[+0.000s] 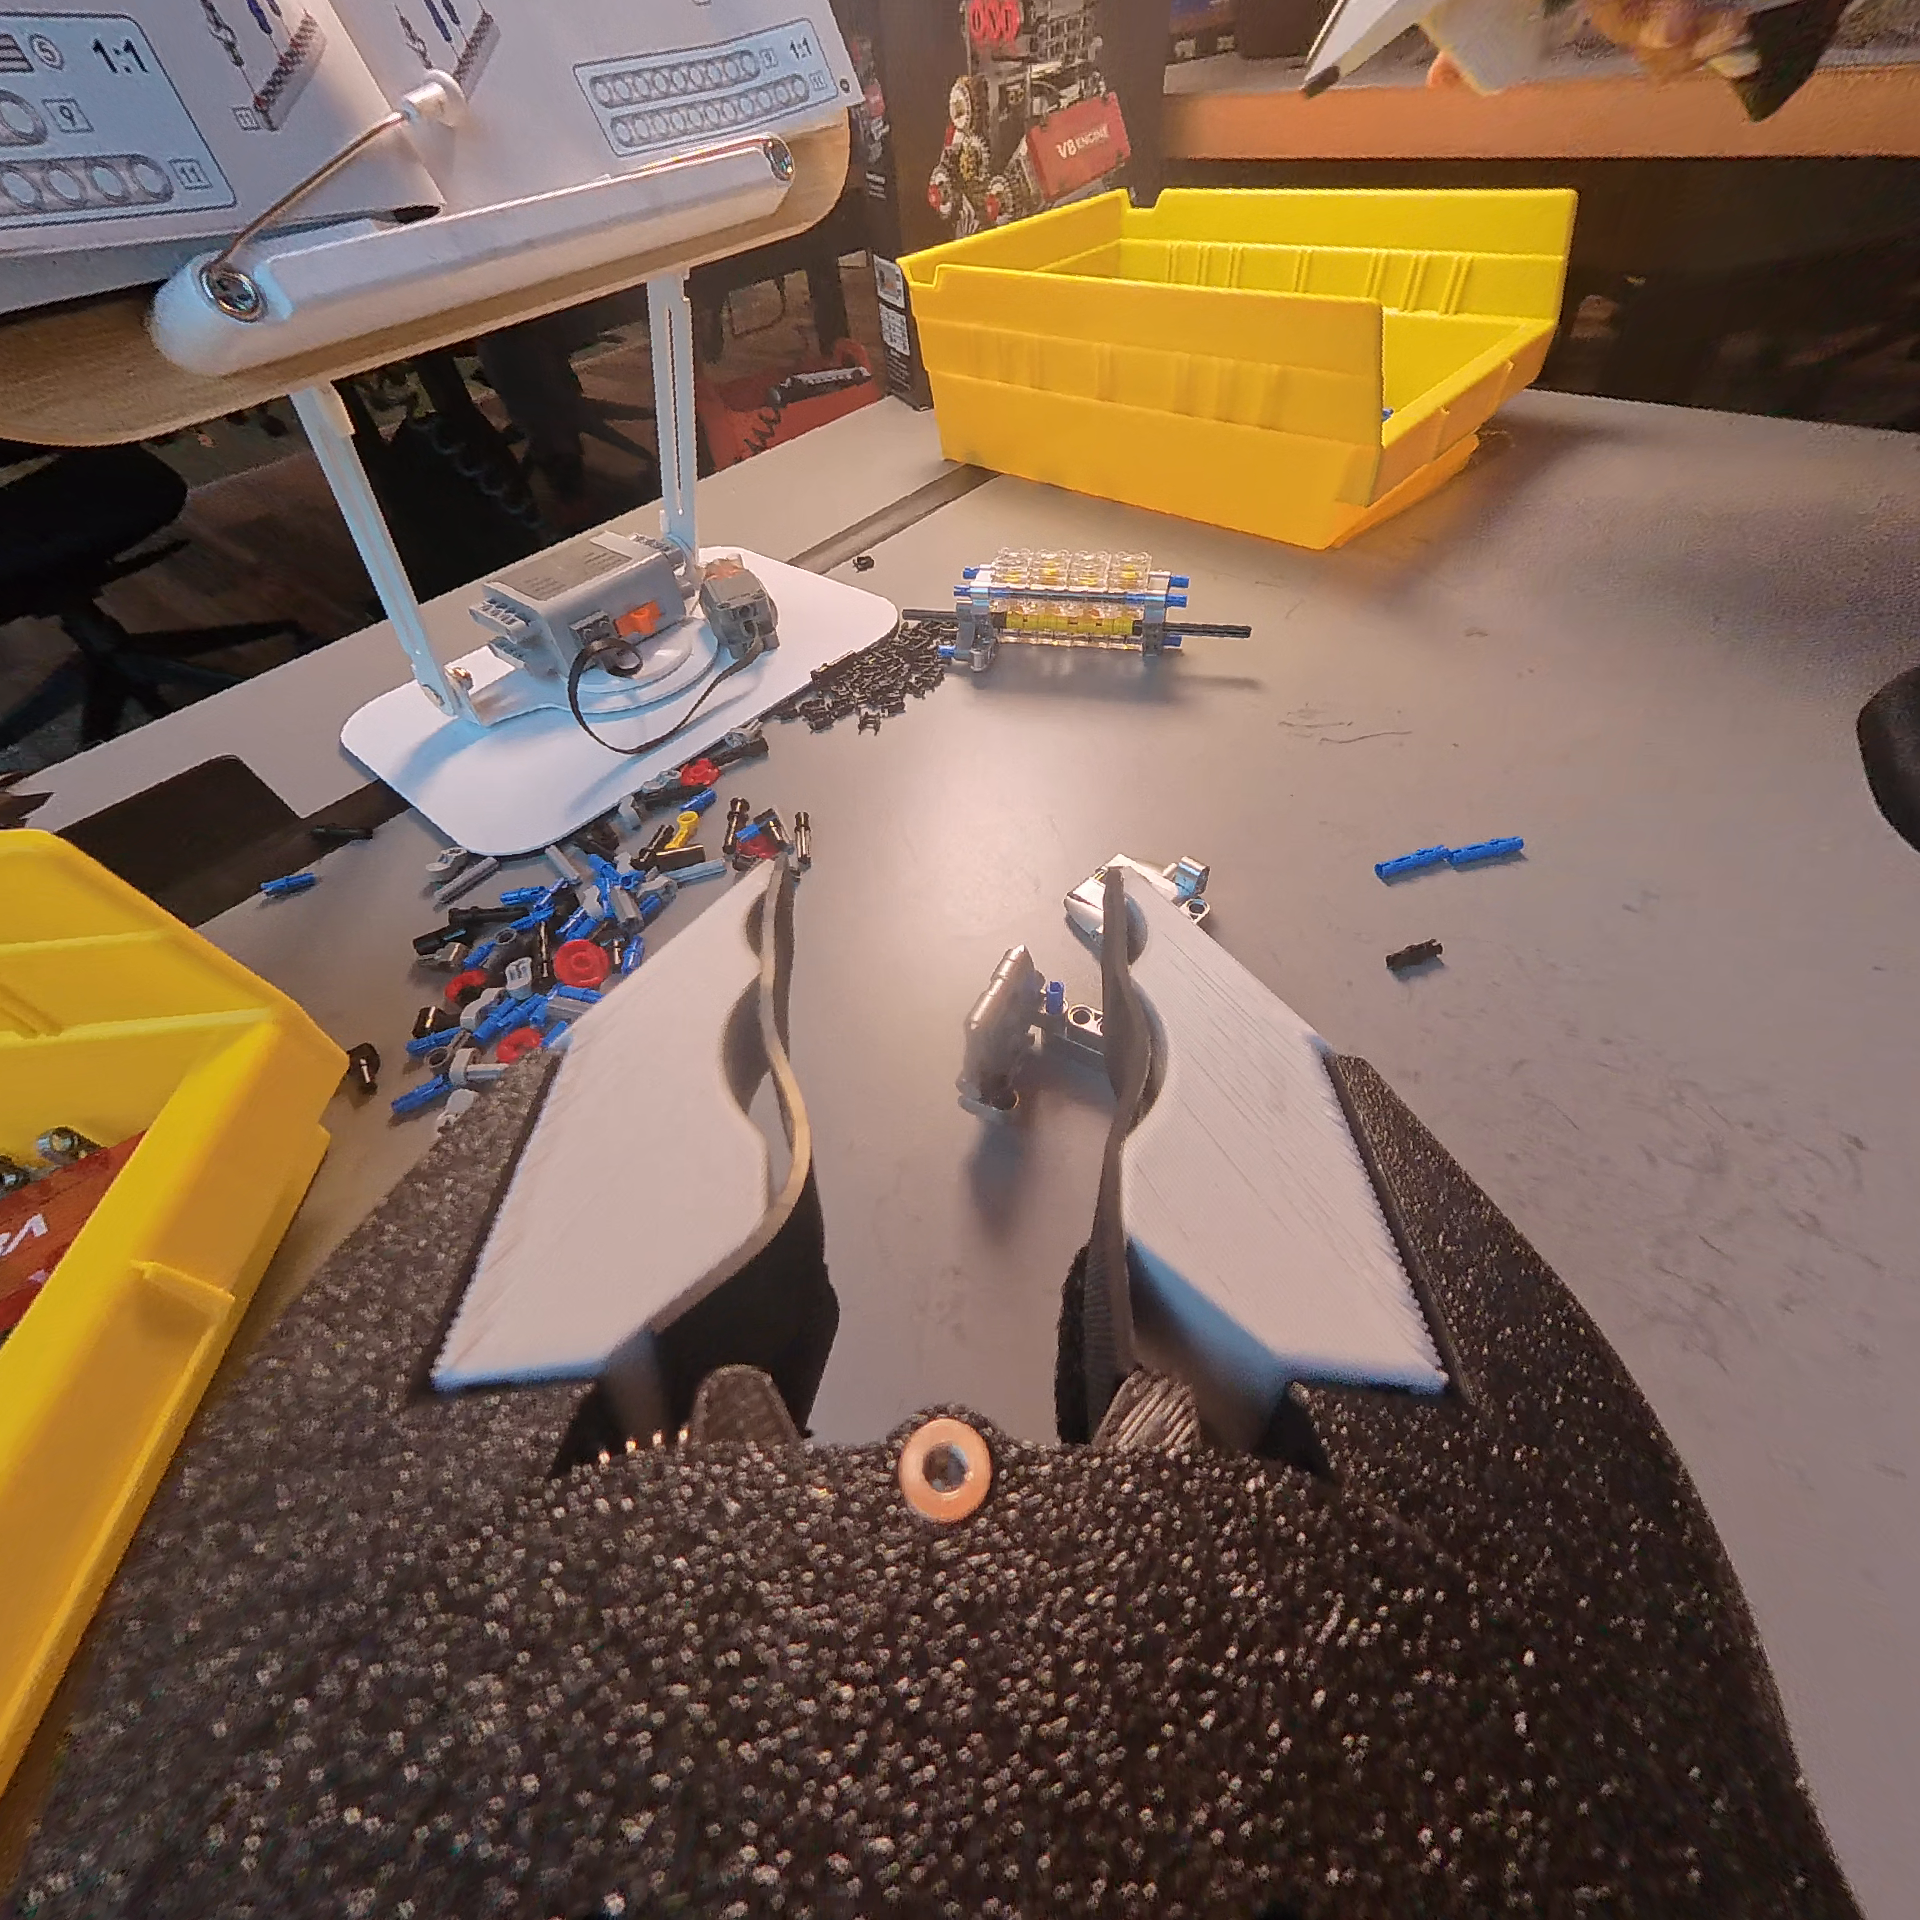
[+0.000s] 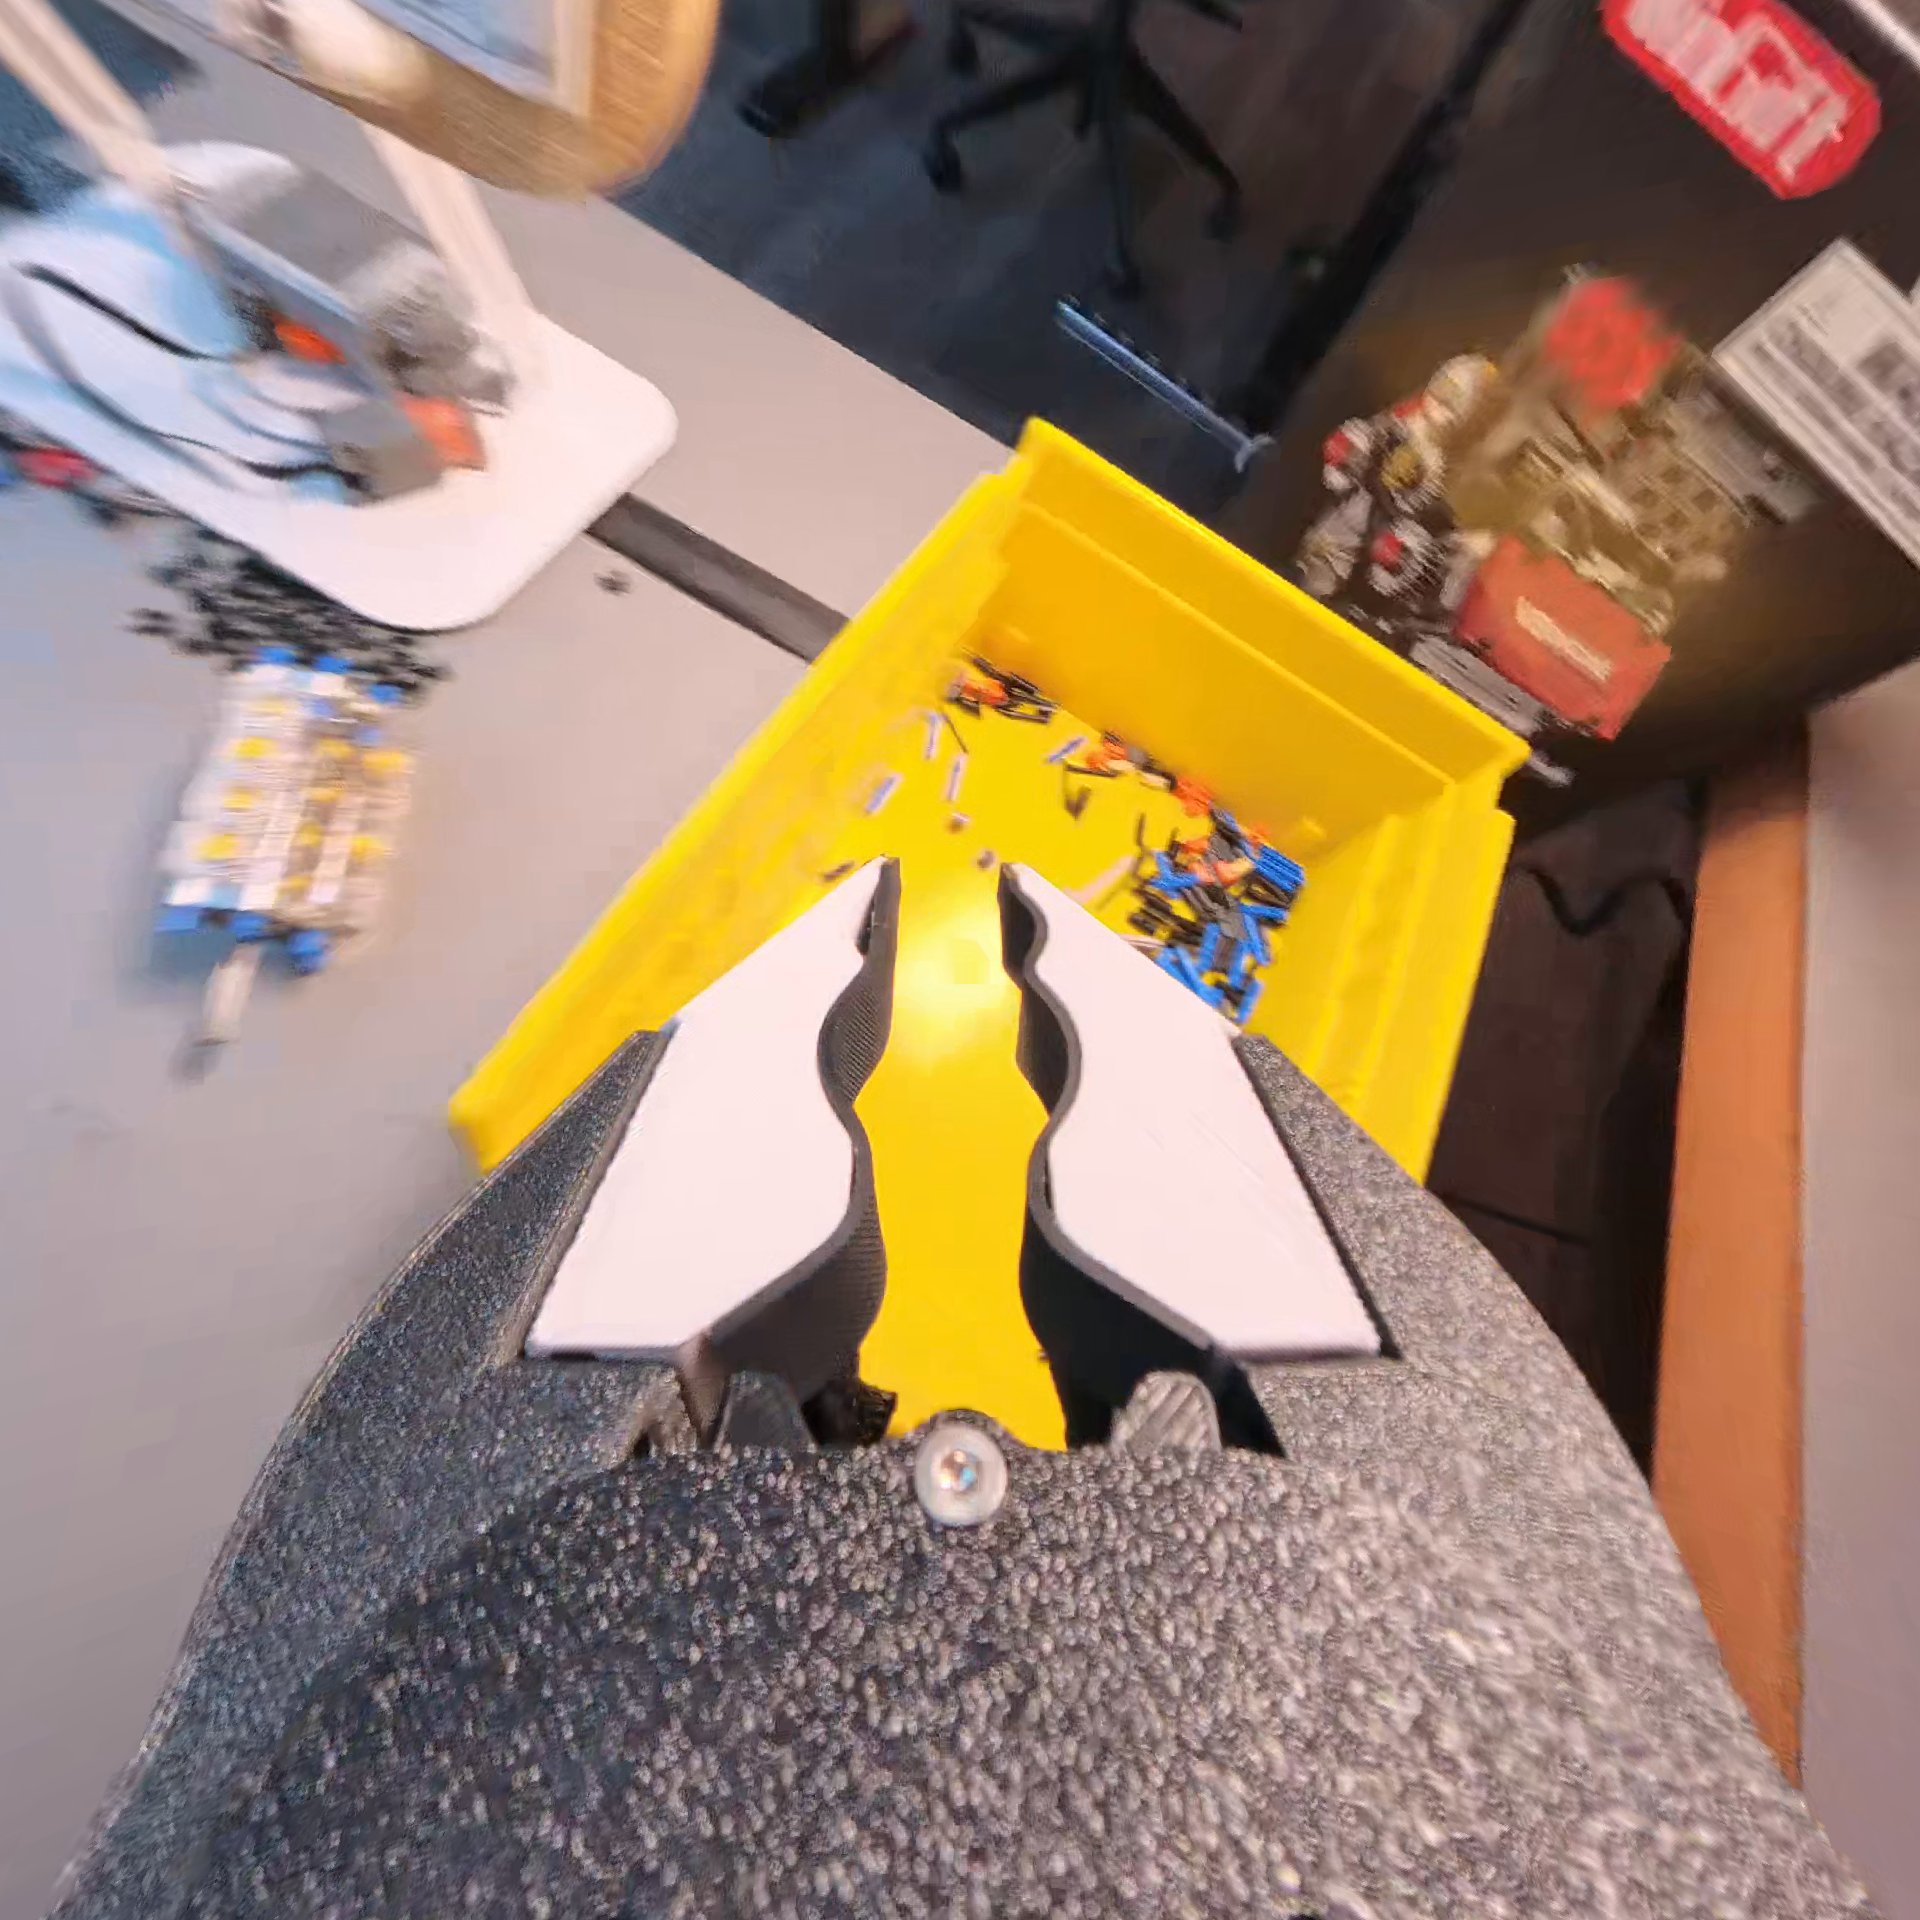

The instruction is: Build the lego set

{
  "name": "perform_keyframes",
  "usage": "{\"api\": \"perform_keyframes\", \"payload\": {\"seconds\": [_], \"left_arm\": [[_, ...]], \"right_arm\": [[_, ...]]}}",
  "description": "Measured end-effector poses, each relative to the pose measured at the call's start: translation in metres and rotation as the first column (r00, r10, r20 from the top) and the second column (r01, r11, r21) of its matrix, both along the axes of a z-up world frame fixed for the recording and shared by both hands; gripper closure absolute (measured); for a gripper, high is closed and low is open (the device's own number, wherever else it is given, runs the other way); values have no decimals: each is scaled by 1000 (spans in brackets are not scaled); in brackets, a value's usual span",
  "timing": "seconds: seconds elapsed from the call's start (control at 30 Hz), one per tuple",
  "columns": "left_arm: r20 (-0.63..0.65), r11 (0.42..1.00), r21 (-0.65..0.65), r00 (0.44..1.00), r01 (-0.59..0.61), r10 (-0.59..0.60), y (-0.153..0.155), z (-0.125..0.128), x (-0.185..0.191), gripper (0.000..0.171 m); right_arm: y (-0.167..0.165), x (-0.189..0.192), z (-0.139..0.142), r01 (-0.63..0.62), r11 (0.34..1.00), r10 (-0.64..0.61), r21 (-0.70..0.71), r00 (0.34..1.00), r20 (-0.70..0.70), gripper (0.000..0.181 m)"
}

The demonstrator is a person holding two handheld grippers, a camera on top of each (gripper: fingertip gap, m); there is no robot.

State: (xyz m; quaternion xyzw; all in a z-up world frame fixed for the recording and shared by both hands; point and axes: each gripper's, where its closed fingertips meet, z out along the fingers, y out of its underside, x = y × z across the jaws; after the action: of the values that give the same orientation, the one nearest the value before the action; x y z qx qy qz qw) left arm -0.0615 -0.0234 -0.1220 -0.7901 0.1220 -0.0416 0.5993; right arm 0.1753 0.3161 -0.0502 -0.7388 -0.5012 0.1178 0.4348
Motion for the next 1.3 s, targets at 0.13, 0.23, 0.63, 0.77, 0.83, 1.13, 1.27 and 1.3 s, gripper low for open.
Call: {"api": "perform_keyframes", "payload": {"seconds": [0.13,0.23,0.63,0.77,0.83,1.13,1.27,1.3], "left_arm": [[-13,1000,-1,1000,-4,4,0,-3,-1,114],[-4,1000,-15,1000,-7,7,1,-7,-3,114],[11,999,-33,1000,8,-8,1,-10,-3,114],[17,1000,-29,1000,11,-10,0,-8,-3,114],[17,1000,-26,1000,12,-12,0,-7,-3,114],[18,999,-29,1000,17,-17,0,-7,-2,114],[14,999,-35,1000,22,-21,0,-9,-1,114],[13,999,-36,1000,23,-22,0,-9,-1,114]], "right_arm": [[68,17,-48,162,982,-157,-94,986,63,164],[95,23,-84,274,950,-251,-150,956,152,167],[133,32,-146,456,868,-380,-197,865,326,168],[127,28,-147,442,861,-349,-254,874,337,173],[120,26,-150,417,859,-308,-296,884,351,177],[119,25,-150,415,841,-313,-347,896,315,174],[118,24,-151,416,809,-341,-415,907,246,178],[118,25,-151,412,805,-346,-427,910,228,179]]}}
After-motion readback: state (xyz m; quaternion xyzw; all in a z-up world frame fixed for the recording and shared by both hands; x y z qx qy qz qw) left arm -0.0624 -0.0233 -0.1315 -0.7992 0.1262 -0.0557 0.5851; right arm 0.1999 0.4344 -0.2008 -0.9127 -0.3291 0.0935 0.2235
